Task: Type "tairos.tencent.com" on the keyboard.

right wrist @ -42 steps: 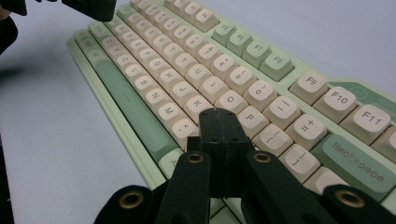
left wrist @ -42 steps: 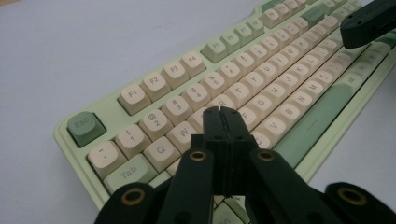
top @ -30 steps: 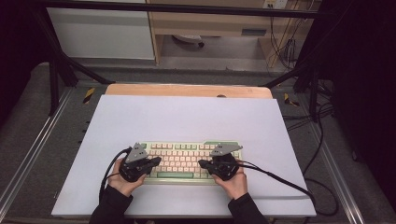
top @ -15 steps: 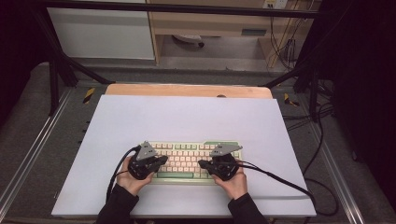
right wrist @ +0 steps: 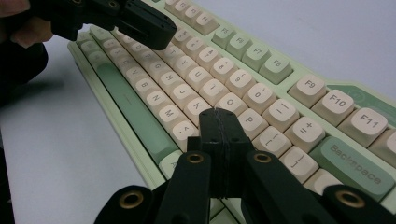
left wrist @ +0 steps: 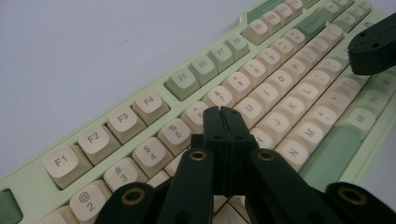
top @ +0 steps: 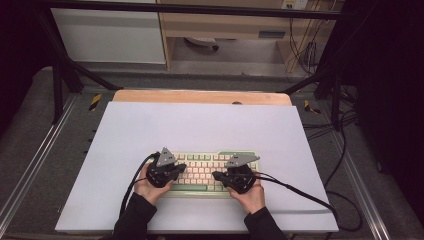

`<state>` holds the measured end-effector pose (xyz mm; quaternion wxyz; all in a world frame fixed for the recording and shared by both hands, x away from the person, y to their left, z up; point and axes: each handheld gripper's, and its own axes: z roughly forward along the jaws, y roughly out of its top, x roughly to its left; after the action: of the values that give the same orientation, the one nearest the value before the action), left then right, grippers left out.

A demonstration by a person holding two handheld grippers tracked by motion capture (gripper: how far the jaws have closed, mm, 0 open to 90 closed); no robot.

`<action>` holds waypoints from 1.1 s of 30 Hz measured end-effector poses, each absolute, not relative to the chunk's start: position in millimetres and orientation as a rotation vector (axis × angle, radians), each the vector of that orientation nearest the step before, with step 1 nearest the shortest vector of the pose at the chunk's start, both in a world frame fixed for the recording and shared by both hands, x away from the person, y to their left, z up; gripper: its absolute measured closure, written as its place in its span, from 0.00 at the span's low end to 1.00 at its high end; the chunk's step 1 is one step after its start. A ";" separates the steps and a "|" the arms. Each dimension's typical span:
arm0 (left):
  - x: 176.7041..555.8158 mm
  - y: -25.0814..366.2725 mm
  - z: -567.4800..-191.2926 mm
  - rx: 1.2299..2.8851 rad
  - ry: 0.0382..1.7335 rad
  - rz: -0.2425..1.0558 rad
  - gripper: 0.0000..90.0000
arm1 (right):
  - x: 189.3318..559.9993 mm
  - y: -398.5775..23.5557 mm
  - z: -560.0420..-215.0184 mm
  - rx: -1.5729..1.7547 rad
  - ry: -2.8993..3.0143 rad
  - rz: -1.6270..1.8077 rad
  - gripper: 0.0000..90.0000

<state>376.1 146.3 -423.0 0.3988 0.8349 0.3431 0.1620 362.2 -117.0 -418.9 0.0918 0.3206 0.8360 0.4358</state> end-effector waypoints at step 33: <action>371.7 159.0 -416.4 2.083 0.859 0.407 1.00 | 361.9 -117.7 -417.9 0.948 2.480 1.300 1.00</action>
<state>371.7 159.0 -416.4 0.4133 0.8284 0.3416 0.1620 361.9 -117.7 -417.9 0.0928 0.3192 0.8353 0.4379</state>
